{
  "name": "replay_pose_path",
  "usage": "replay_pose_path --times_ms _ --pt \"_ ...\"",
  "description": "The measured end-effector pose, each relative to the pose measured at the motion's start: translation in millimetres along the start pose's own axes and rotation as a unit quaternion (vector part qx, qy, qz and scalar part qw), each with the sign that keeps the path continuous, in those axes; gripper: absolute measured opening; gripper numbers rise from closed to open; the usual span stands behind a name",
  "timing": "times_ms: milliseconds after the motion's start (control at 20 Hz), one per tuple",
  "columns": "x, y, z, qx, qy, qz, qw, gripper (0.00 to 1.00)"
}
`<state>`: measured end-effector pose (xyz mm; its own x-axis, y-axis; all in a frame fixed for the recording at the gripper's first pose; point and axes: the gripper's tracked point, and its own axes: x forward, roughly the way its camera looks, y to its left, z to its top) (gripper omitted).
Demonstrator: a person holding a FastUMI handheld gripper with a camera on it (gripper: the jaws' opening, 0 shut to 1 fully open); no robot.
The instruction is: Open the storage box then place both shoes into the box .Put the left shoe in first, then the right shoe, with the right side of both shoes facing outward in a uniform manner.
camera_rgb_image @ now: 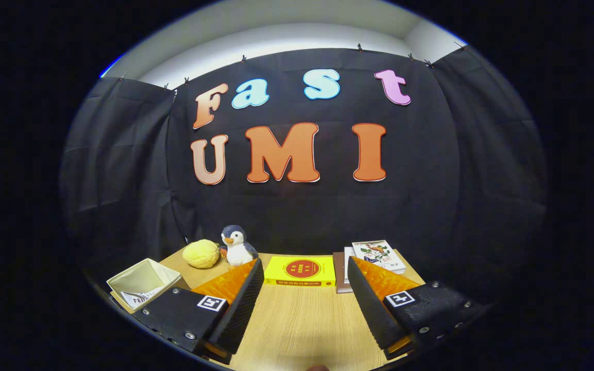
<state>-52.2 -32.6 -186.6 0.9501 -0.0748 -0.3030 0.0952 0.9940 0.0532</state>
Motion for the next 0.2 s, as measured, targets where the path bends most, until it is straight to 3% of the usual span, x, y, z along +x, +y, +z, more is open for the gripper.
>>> replay_pose_path --times_ms 200 --pt "3.0 1.0 3.9 -0.006 -0.023 0.004 1.0 0.97"
